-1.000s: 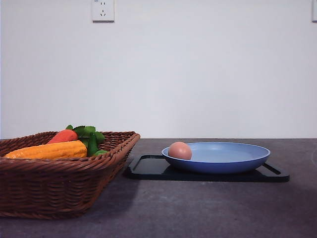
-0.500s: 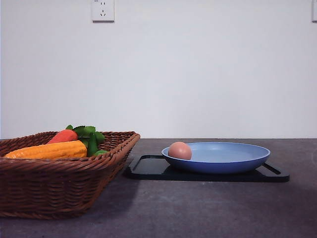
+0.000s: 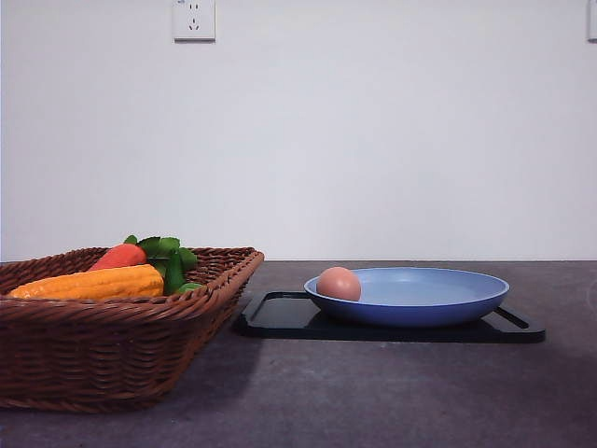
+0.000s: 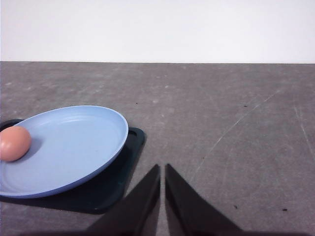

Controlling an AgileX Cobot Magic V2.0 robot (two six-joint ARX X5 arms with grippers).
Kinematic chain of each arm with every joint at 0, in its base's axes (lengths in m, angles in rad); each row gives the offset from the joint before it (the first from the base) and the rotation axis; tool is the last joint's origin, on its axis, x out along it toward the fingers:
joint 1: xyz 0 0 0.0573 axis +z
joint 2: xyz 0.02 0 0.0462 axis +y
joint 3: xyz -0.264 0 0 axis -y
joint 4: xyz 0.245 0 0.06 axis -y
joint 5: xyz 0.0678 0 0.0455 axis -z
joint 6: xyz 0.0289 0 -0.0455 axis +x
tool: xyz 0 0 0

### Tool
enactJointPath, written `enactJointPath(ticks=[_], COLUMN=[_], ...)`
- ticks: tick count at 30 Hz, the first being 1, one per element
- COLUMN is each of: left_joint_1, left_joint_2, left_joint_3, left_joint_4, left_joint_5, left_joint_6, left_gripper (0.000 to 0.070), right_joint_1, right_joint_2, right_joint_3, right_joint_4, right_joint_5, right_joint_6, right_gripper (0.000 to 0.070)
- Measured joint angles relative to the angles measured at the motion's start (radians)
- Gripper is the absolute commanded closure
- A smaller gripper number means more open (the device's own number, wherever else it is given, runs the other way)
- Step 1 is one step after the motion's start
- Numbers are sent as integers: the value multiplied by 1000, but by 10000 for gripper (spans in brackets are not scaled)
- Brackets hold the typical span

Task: Transfer egg from basket to plate and serve

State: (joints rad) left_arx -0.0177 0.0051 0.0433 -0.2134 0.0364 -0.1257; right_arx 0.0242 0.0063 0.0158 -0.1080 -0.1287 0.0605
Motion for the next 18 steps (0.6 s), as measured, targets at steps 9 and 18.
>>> enactJointPath(ticks=[9,18], left_joint_1=[0,0], left_joint_2=[0,0], left_joint_3=[0,0], left_joint_4=[0,0], left_joint_5=[0,0], left_joint_6=[0,0], left_gripper=[700,700], right_joint_1=[0,0], right_joint_2=[0,0], right_joint_3=[0,0], right_joint_4=[0,0], right_joint_5=[0,0], right_joint_6=[0,0], right_gripper=[700,700])
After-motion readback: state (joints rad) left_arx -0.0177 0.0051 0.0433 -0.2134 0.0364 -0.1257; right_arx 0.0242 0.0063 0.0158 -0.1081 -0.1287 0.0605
